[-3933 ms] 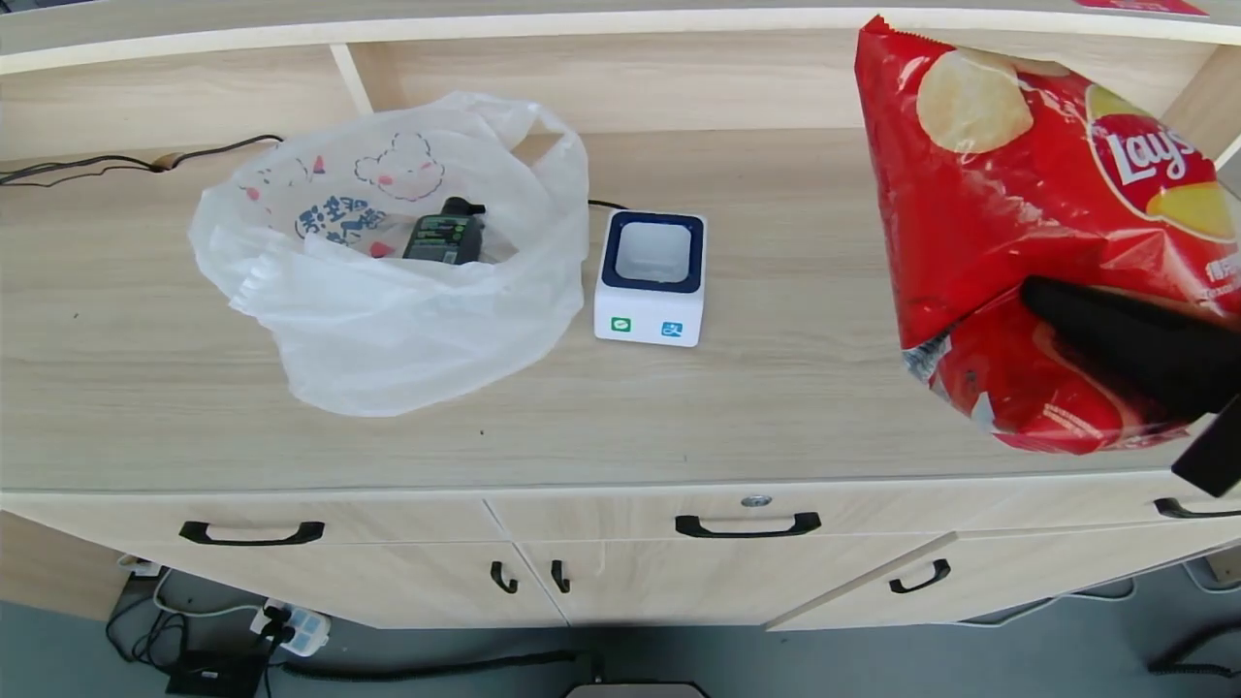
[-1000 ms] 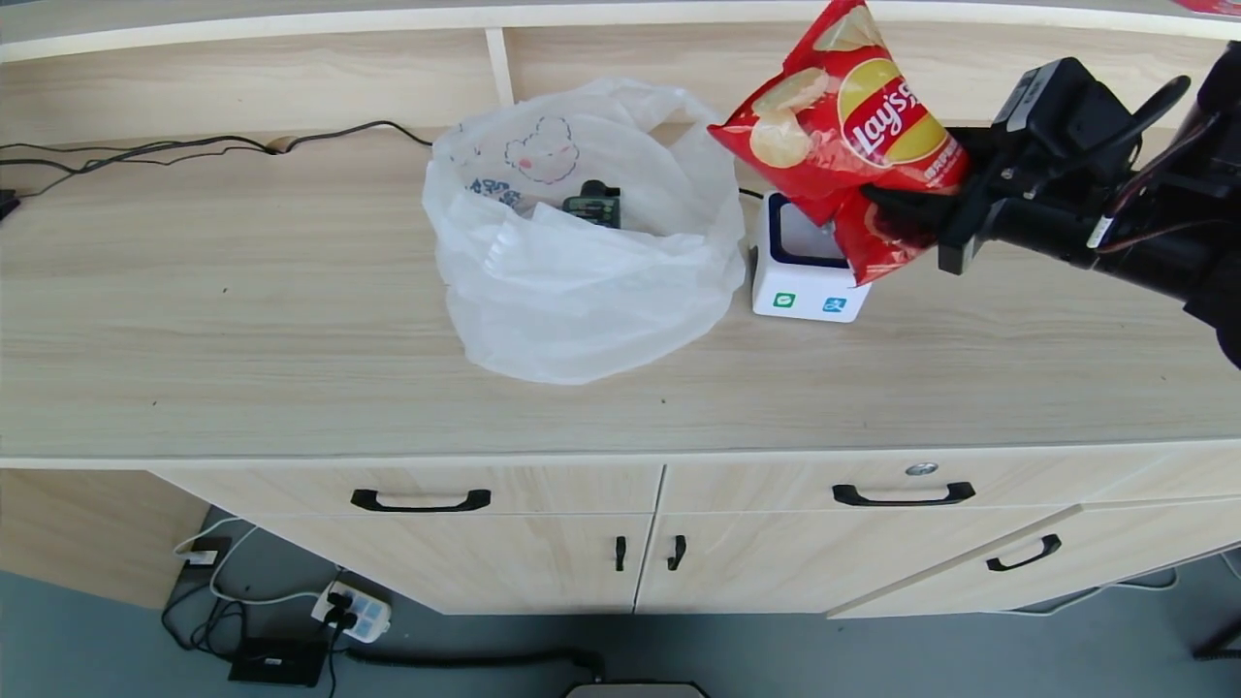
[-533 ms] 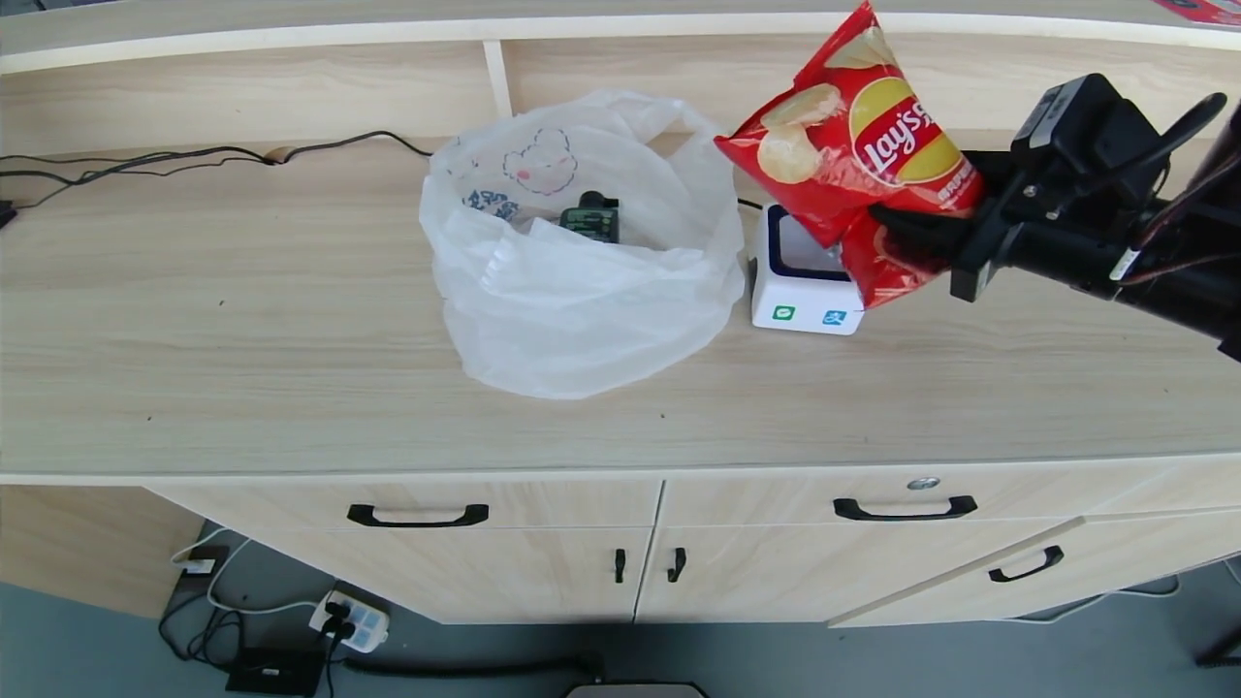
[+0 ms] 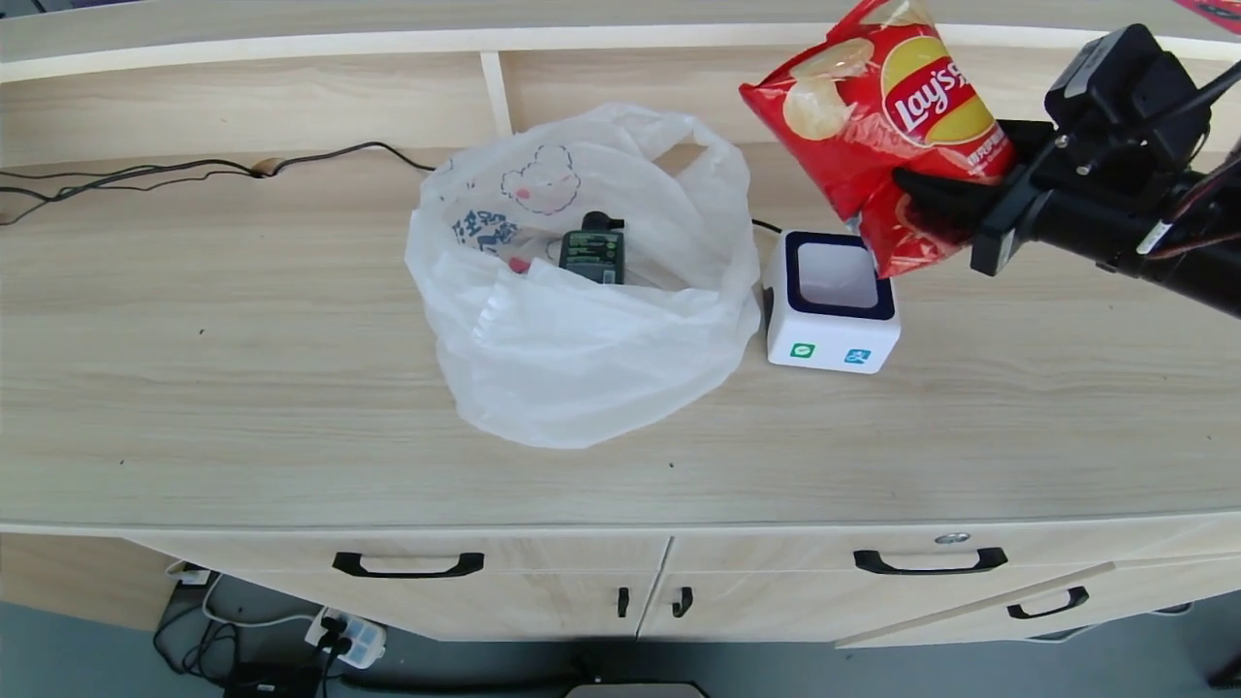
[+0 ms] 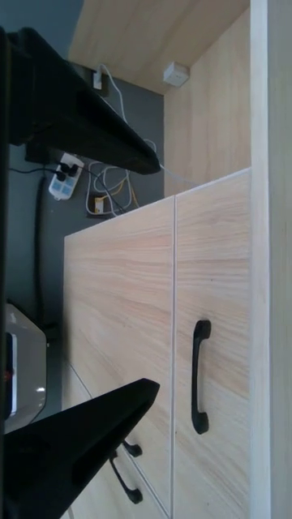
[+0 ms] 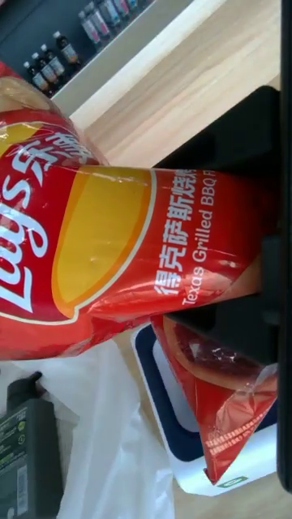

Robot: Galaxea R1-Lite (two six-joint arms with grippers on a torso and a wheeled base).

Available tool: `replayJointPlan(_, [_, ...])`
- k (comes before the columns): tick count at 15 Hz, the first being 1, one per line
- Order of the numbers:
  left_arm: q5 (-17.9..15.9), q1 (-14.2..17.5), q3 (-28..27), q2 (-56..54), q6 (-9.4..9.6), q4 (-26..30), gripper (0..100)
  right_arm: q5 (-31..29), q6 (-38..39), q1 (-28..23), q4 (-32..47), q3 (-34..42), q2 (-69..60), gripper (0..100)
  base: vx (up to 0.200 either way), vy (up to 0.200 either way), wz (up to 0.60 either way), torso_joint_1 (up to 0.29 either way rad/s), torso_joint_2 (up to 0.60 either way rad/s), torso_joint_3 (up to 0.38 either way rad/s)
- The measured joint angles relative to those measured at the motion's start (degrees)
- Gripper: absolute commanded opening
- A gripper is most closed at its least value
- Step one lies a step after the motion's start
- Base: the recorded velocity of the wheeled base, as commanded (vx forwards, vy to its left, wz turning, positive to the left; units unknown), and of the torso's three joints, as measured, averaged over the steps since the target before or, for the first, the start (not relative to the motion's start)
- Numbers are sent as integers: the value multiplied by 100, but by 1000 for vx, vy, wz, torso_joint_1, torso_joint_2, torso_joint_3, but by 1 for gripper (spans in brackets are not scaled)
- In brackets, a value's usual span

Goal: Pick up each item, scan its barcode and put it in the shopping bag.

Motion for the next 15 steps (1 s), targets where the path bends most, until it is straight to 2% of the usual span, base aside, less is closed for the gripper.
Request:
replayJointPlan(4, [-2,1,0,2,-17,-1,100,-22,187,9,-13,-2,-146,0,0,0,600,6,5,2])
replayJointPlan(9, [0,-2,0,2,-68,-1,100,-366,852,184,-27,-80,-356,0,0,0,0,0,0,0])
replayJointPlan(13, [0,0,0,0,-52,-4,100,-848,2155,979,-87,295,-318,0,0,0,0,0,0,0])
replayJointPlan(15, [0,4,0,0,-35,-9,100,-881,2855,1191,-490,564,-213,0,0,0,0,0,0,0])
